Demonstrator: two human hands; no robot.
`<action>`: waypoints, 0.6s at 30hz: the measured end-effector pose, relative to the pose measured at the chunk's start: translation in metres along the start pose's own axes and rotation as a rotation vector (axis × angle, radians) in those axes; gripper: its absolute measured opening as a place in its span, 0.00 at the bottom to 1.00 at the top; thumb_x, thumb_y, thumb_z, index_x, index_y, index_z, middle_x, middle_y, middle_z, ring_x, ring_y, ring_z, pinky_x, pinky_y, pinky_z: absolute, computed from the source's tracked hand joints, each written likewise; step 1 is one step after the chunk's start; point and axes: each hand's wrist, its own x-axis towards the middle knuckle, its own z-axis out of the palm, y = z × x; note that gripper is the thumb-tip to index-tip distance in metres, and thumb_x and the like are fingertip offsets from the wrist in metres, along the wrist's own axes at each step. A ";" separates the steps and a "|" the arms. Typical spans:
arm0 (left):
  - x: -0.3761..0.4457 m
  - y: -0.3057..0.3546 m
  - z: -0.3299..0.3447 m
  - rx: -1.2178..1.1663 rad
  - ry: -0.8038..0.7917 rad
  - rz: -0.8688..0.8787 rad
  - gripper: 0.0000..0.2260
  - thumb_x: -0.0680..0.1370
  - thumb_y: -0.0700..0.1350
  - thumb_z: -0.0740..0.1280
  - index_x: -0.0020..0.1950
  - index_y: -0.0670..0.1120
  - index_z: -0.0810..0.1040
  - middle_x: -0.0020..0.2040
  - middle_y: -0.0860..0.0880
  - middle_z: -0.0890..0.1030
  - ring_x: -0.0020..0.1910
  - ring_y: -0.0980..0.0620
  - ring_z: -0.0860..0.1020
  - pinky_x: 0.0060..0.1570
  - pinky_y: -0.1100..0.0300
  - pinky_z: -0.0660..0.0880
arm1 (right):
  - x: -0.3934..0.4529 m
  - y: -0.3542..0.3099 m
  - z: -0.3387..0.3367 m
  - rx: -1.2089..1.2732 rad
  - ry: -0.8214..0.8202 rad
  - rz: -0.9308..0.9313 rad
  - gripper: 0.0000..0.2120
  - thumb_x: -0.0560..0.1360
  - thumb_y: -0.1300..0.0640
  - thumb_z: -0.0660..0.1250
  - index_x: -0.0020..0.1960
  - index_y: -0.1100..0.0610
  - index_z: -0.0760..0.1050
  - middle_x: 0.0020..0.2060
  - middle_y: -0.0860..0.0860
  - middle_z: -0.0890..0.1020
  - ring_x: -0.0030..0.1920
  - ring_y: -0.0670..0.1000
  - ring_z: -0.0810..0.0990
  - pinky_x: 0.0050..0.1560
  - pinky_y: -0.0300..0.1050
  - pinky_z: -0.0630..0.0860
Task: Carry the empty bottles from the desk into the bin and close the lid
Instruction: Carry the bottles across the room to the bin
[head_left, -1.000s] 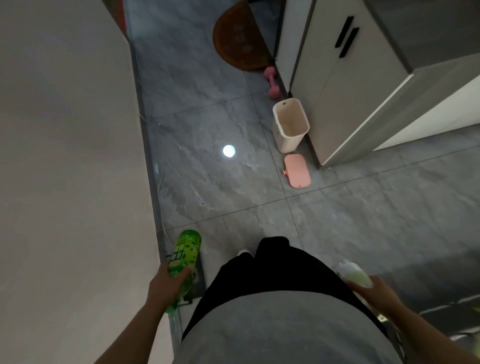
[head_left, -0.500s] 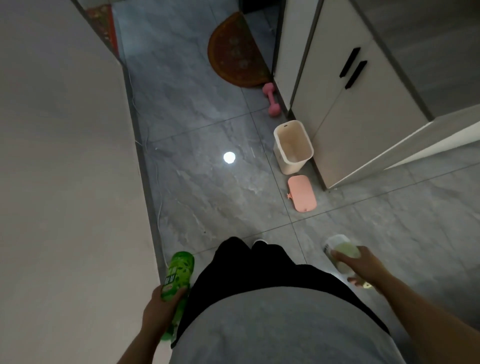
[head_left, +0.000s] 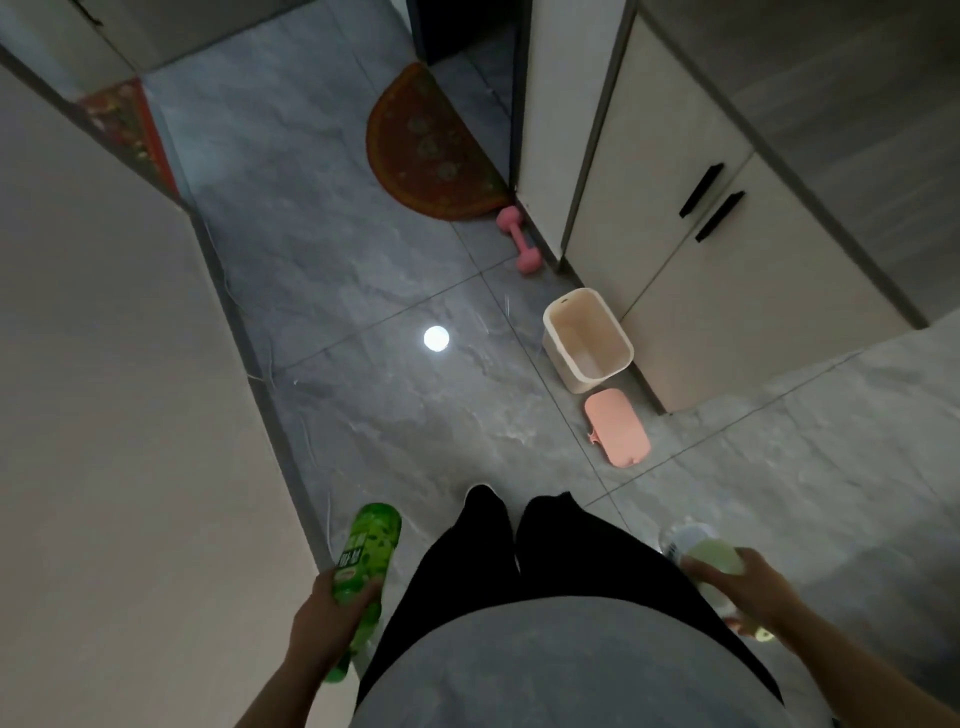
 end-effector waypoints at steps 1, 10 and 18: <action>0.010 0.017 -0.010 0.009 -0.010 0.018 0.31 0.71 0.58 0.70 0.68 0.46 0.65 0.59 0.37 0.77 0.53 0.37 0.78 0.53 0.44 0.78 | 0.000 -0.004 0.002 0.009 0.005 0.002 0.22 0.69 0.48 0.74 0.52 0.62 0.73 0.38 0.63 0.81 0.26 0.58 0.78 0.25 0.43 0.75; 0.069 0.142 -0.052 0.139 -0.059 0.140 0.30 0.72 0.56 0.69 0.69 0.47 0.65 0.60 0.37 0.77 0.54 0.37 0.78 0.53 0.42 0.78 | 0.028 -0.068 -0.001 0.210 -0.004 0.055 0.25 0.72 0.51 0.71 0.60 0.67 0.72 0.48 0.69 0.80 0.36 0.65 0.82 0.35 0.51 0.78; 0.111 0.215 -0.073 0.229 -0.045 0.129 0.26 0.72 0.56 0.70 0.65 0.47 0.68 0.53 0.39 0.78 0.50 0.37 0.79 0.51 0.42 0.79 | 0.068 -0.171 -0.031 0.298 0.023 0.023 0.30 0.68 0.44 0.72 0.62 0.60 0.68 0.44 0.62 0.81 0.28 0.57 0.77 0.24 0.40 0.71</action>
